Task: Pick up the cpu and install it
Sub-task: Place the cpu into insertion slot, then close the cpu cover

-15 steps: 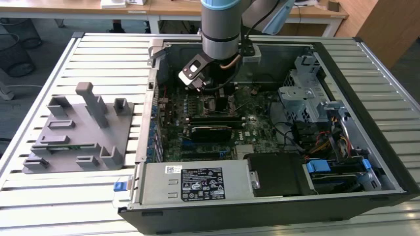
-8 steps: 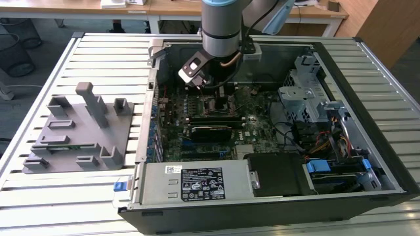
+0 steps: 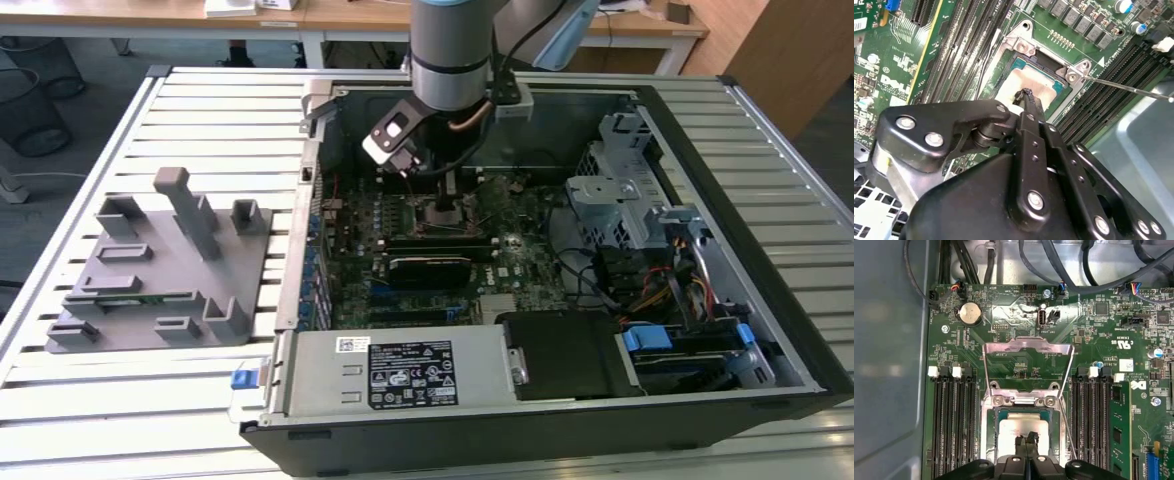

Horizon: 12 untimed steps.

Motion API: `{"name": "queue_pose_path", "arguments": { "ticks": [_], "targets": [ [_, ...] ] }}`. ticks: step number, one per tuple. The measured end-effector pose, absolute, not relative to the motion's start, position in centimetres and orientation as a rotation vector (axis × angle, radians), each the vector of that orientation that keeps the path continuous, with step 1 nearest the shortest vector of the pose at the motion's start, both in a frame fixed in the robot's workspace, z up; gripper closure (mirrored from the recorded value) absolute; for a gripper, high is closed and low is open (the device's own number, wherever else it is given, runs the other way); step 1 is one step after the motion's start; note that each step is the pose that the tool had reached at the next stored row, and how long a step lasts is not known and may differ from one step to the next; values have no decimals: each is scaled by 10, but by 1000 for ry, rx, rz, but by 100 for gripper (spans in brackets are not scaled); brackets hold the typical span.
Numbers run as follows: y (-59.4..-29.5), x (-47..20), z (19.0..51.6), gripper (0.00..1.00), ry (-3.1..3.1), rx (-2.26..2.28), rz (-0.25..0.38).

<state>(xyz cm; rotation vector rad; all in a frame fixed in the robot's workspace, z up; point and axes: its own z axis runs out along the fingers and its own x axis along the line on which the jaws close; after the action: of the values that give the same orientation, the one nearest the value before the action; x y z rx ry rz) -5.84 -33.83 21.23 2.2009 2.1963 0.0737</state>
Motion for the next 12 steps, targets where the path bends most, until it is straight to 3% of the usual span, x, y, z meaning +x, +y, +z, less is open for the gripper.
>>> {"name": "queue_pose_path", "arguments": {
  "ticks": [12],
  "targets": [
    [-338,-58,217,89,2196,2201,73]
  ]
}}
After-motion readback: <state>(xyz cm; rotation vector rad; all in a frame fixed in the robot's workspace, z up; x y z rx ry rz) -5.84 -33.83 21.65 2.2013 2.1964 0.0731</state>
